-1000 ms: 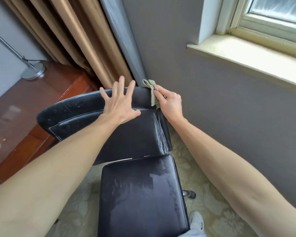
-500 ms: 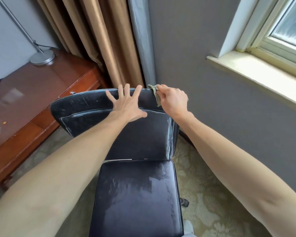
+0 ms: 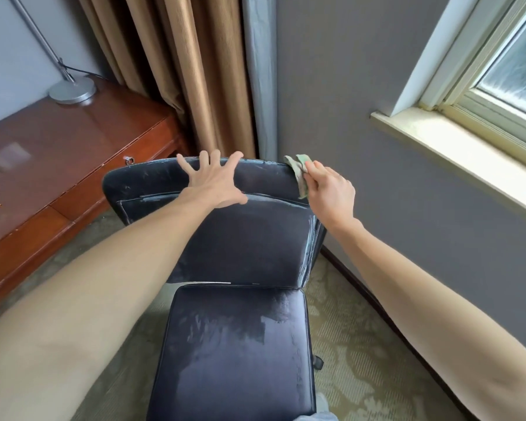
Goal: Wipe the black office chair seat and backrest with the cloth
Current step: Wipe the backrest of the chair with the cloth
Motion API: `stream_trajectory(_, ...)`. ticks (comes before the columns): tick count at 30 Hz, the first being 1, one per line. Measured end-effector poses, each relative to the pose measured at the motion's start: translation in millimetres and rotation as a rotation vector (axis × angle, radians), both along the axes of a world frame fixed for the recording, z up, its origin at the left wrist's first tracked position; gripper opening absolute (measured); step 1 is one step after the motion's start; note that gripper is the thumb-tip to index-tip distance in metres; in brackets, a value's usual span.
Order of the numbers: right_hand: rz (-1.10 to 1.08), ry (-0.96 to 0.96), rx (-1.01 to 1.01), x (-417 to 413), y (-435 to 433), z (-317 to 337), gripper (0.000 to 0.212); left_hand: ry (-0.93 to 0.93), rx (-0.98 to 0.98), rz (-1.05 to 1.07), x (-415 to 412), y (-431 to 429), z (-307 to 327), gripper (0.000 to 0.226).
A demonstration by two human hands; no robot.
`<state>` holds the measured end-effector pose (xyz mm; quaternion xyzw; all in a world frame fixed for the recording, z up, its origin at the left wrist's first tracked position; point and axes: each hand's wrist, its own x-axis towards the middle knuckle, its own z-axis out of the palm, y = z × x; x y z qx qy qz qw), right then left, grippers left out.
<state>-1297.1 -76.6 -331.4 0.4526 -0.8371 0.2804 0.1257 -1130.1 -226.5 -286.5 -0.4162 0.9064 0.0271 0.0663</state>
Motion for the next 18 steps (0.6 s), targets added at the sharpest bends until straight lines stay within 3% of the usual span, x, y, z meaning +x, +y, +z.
stream_trajectory(9,0.026,0.142,-0.089,37.7,-64.9,-9.7,0.015,-0.048,0.016,0.035,-4.7,-3.0,0.3,0.105)
stream_trajectory(15,0.125,0.156,-0.079,19.2,-33.0,-10.0,0.027,-0.129,0.003,0.028,-6.5,2.0,9.3,0.1)
stream_trajectory(18,0.037,0.114,-0.078,4.1,4.0,-11.3,0.035,-0.107,0.008,0.004,-5.8,5.1,7.0,0.095)
